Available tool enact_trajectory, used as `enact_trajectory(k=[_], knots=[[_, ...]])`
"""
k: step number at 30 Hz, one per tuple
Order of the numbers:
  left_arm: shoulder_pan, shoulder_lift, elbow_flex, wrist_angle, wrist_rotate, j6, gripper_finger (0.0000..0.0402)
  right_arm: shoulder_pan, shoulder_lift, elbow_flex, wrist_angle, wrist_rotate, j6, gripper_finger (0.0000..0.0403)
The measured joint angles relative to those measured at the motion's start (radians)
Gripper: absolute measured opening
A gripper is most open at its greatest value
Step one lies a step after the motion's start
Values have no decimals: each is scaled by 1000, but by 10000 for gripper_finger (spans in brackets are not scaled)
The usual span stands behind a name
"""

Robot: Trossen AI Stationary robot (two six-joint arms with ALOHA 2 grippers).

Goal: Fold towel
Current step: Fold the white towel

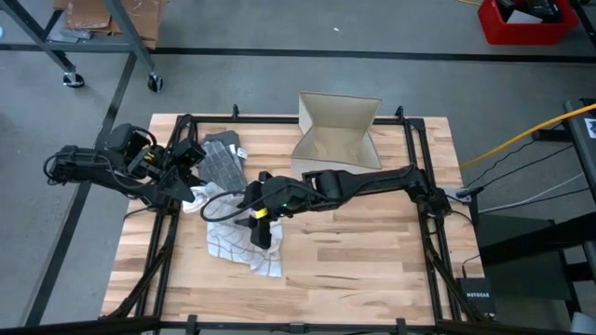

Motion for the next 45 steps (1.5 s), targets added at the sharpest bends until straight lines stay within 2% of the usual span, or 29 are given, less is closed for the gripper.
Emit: enact_trajectory(k=[6,9,16,23,33,45], knots=[[0,0,0,0,0,3,0,-13,20,-1,7,-142,4,200],[0,0,0,0,0,3,0,-13,21,-1,-30,-178,6,194],[0,0,0,1,0,3,0,-11,29,0,-93,-239,7,145],[1,0,0,10,0,-12,0,0,53,-71,-101,-248,43,107],[2,0,0,16,-2,-18,0,31,51,-217,-67,-259,116,102],[1,0,0,17,-16,-20,0,50,50,-407,205,-260,206,102]])
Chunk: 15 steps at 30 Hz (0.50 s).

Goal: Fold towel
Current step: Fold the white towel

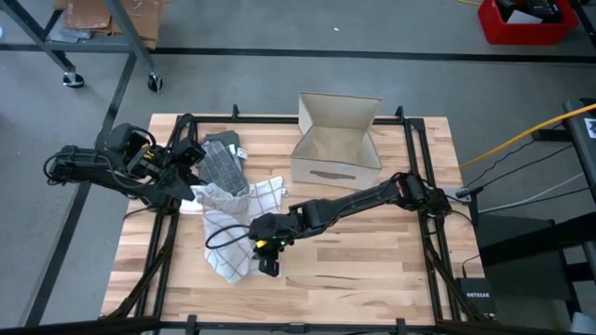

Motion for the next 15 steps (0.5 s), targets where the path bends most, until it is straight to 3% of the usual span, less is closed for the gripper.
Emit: enact_trajectory(k=[9,15], knots=[[0,0,0,0,-1,0,0,0,0,-63,102,3,16,102],[0,0,0,3,-5,0,0,-2,0,-63,81,126,12,102]])
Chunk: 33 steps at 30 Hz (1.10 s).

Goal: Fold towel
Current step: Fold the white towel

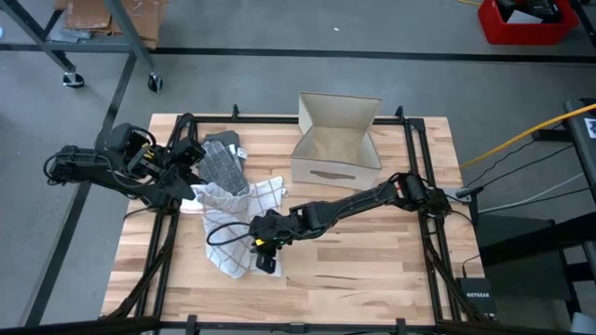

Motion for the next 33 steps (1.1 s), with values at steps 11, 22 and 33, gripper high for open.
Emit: enact_trajectory(k=[11,22,33], knots=[[0,0,0,23,0,-5,0,-3,-15,39,-65,11,4,102],[0,-1,0,39,0,0,0,-39,-16,137,-148,117,-60,102],[0,-1,0,38,0,4,0,-62,-70,138,-163,143,-99,102]])
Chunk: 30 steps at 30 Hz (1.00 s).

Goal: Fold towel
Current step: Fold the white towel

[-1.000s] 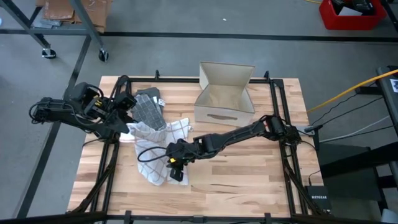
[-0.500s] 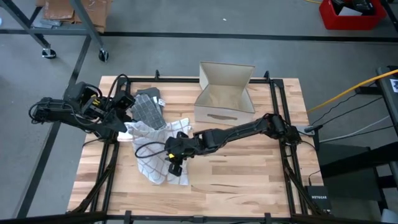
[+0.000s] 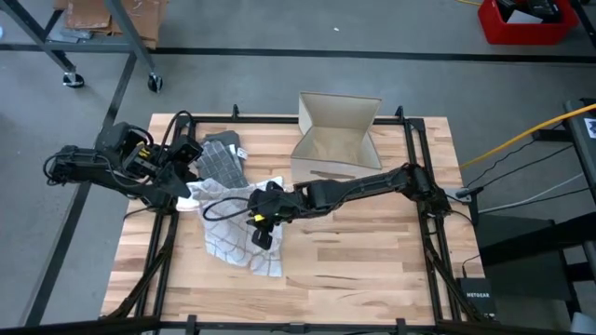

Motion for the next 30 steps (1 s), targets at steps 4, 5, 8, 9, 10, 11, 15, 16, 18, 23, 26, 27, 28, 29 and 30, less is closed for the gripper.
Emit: enact_trajectory(k=[4,5,8,9,10,11,15,16,18,23,26,27,28,29,30], knots=[[0,0,0,-1,0,0,0,-5,-14,0,20,36,-32,102],[0,0,0,0,0,0,0,-6,-14,0,25,38,-35,102],[0,0,0,-2,0,1,0,-19,-11,0,79,39,-39,102],[0,0,0,-2,0,6,0,-23,-9,0,100,40,-39,102],[0,0,0,-2,0,11,0,-27,-9,0,125,39,-40,102],[0,0,0,-2,0,17,0,-32,-7,0,150,39,-44,102],[0,0,0,-2,0,23,0,-44,-7,0,218,32,-89,102],[0,0,0,-2,0,23,0,-46,-7,0,226,11,-91,102],[0,0,0,-3,0,23,0,-52,-6,0,227,-69,-91,102],[0,0,0,-3,1,23,0,-57,15,0,228,-263,-89,102],[0,0,0,-3,1,23,0,-56,26,0,224,-335,-84,102],[0,0,0,-3,1,23,0,-56,34,0,233,-350,-72,102],[0,0,0,-2,1,23,0,-55,37,0,231,-363,-61,102],[0,0,0,-2,1,23,0,-55,42,0,224,-368,-52,102],[0,0,0,-2,1,23,0,-55,51,0,230,-372,-45,102]])
